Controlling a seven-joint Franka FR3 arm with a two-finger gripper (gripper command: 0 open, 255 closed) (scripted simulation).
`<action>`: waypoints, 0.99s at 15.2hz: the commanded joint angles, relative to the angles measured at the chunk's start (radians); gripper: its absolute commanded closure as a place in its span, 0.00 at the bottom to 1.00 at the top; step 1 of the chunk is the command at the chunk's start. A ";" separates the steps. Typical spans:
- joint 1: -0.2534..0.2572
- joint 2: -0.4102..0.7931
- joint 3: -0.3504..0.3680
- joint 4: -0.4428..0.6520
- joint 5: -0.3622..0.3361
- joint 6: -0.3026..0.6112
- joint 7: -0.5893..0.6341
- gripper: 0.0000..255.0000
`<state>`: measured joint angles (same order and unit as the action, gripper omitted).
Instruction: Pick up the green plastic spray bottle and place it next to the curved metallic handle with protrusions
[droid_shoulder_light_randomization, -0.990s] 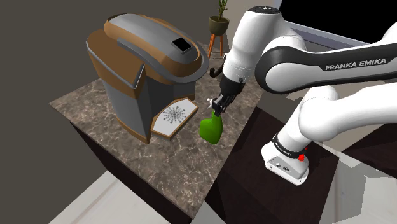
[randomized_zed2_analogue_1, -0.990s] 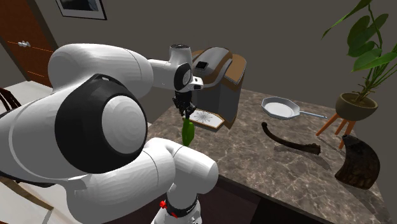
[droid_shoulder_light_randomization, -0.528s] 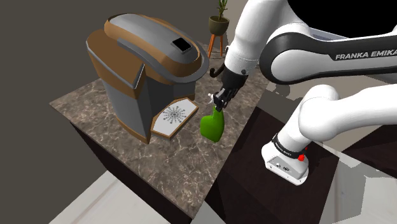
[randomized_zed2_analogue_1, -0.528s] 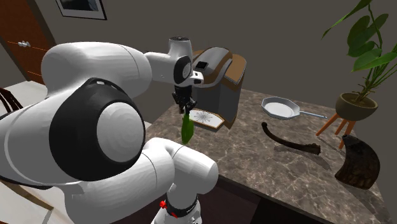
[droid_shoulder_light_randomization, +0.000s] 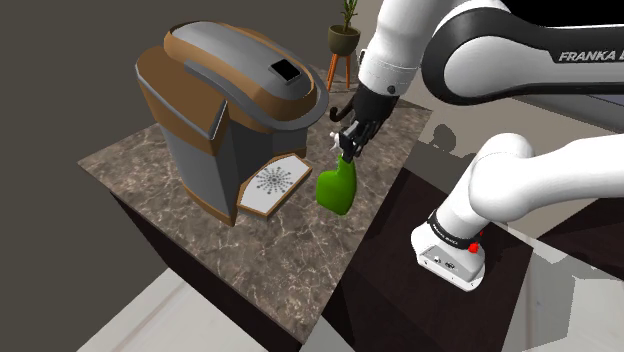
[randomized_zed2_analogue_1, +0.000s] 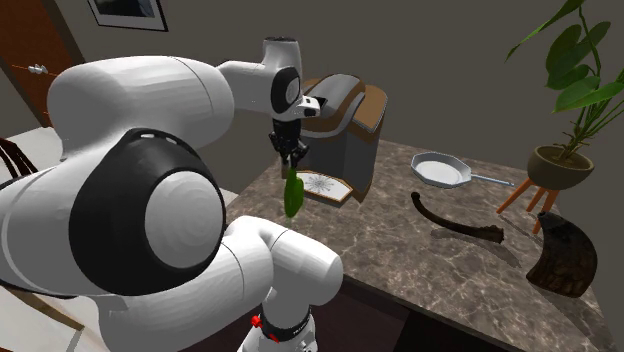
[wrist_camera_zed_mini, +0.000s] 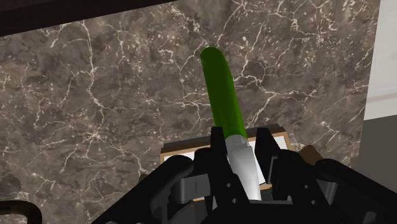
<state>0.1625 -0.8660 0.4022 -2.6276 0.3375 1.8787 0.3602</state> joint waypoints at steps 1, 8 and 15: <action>-0.003 -0.002 -0.007 0.025 -0.007 -0.027 0.002 1.00; -0.014 0.002 -0.031 0.119 -0.031 -0.117 0.008 1.00; -0.024 0.018 -0.052 0.219 -0.052 -0.202 0.015 1.00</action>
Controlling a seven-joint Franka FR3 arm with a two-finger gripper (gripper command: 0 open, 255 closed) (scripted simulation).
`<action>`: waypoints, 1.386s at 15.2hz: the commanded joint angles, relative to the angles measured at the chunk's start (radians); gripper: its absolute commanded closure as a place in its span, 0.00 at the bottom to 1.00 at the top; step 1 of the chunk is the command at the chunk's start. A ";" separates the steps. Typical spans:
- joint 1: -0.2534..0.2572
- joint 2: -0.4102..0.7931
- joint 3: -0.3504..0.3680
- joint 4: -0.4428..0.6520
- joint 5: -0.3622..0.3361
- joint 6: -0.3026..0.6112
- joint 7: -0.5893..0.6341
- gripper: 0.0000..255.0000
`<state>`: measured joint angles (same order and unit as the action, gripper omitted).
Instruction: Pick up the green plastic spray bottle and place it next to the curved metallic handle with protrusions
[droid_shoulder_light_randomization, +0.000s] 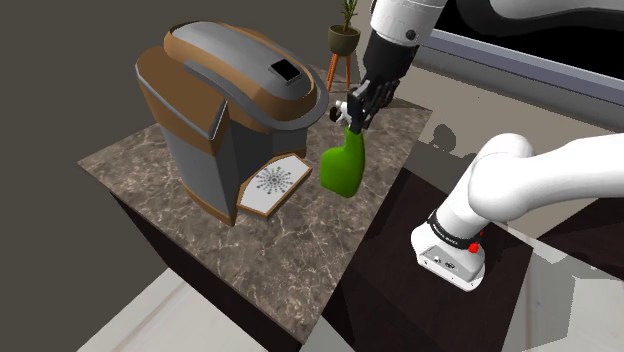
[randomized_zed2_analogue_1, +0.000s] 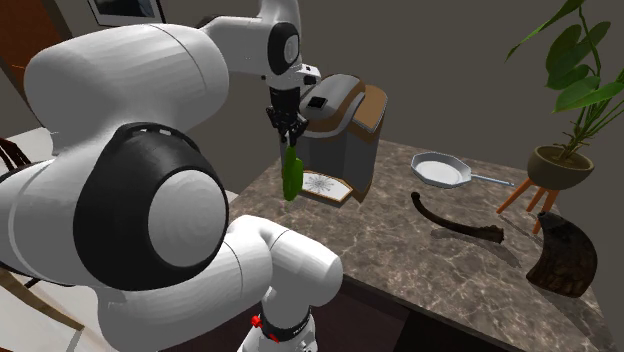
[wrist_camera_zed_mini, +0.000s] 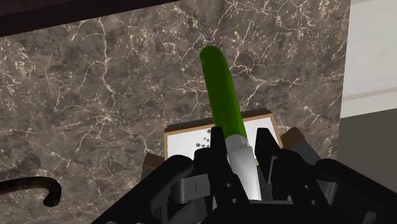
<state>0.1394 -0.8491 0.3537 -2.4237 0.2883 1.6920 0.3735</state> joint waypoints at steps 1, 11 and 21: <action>-0.002 0.004 -0.006 0.031 -0.006 -0.027 0.003 1.00; -0.016 0.045 -0.028 0.189 -0.030 -0.144 0.014 1.00; -0.029 0.104 -0.043 0.363 -0.051 -0.260 0.027 1.00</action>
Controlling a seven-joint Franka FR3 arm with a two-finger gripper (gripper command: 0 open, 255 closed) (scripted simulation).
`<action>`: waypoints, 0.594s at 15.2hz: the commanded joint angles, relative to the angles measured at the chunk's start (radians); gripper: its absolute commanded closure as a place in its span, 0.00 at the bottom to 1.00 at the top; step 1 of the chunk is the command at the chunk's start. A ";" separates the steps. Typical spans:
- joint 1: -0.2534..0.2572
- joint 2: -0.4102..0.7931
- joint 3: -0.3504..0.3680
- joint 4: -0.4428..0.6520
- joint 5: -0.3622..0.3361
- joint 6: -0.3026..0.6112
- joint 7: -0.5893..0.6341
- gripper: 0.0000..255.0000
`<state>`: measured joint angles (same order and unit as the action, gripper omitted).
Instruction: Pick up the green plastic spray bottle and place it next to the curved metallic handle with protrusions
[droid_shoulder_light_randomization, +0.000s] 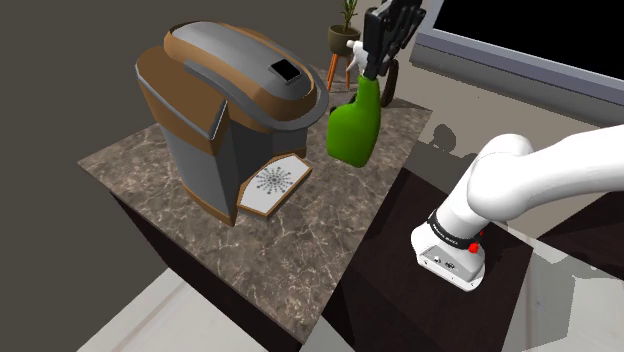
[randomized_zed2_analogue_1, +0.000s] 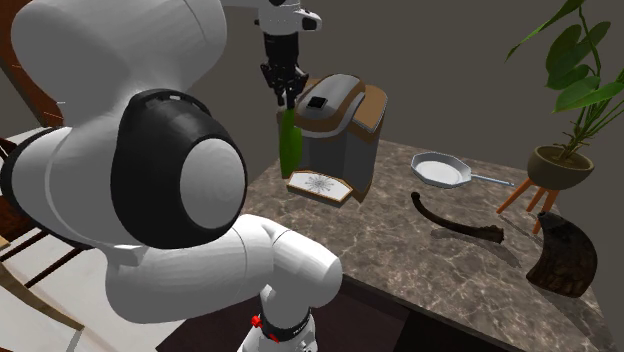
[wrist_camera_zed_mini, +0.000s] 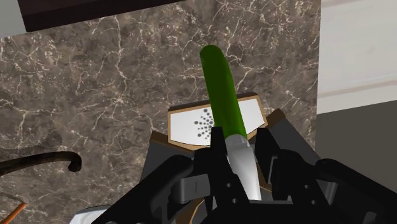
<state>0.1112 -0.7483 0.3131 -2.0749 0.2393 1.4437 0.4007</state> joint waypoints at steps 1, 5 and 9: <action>-0.002 0.011 -0.004 0.033 -0.004 -0.023 0.002 1.00; -0.007 0.040 -0.007 0.110 -0.011 -0.070 0.008 1.00; -0.012 0.073 -0.010 0.190 -0.018 -0.118 0.016 1.00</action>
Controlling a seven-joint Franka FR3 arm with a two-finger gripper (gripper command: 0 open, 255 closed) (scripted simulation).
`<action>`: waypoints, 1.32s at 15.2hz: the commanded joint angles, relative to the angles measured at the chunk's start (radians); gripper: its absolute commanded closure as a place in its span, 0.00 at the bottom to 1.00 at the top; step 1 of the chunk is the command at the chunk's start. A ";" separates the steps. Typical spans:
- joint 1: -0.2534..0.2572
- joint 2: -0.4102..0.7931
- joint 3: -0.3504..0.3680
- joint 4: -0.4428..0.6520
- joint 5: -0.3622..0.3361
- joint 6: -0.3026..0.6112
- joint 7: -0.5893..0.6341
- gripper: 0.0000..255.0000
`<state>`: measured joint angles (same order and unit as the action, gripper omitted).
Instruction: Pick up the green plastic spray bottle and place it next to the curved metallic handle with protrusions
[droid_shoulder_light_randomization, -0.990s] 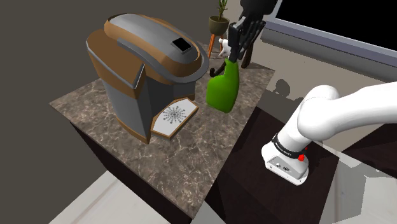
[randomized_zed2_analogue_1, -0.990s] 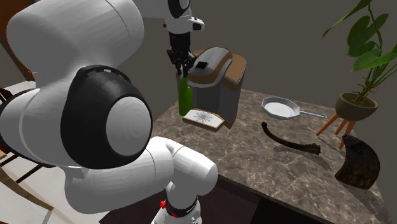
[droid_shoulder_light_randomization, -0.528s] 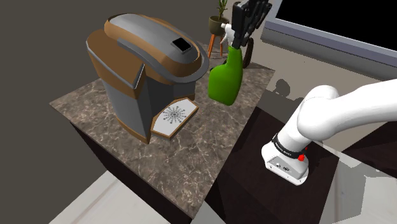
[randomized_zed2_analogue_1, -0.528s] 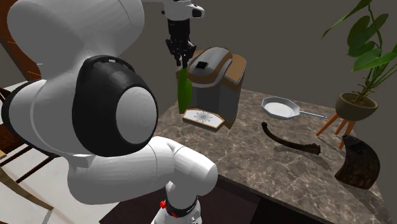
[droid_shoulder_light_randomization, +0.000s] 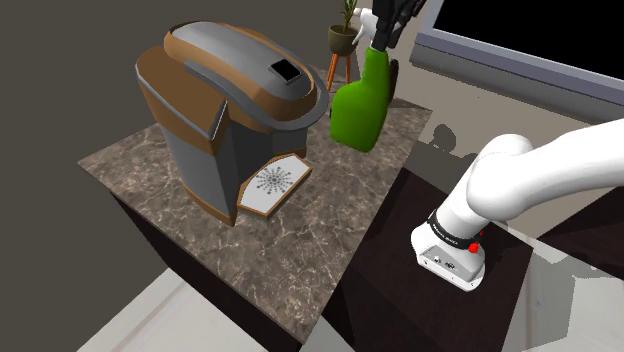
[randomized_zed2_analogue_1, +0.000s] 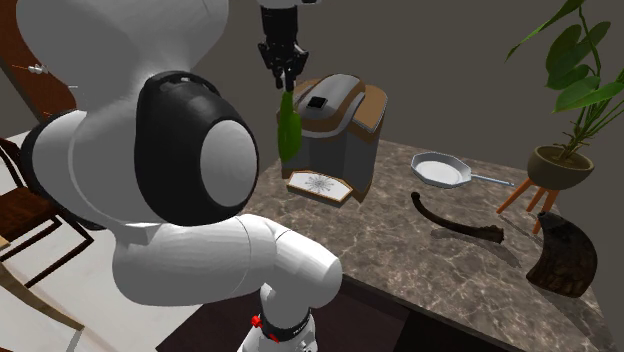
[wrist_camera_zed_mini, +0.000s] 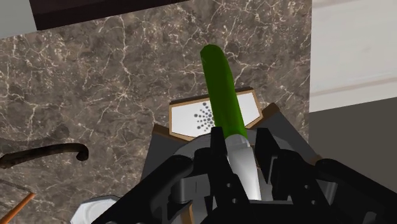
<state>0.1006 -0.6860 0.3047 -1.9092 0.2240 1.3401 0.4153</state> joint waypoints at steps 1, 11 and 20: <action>-0.003 0.016 -0.002 0.038 -0.004 -0.023 0.003 1.00; -0.029 -0.025 -0.227 -0.020 -0.125 -0.041 -0.247 1.00; -0.059 0.027 -0.423 0.019 -0.239 -0.036 -0.469 1.00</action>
<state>0.0444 -0.6691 -0.0965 -1.8966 -0.0024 1.3000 -0.0270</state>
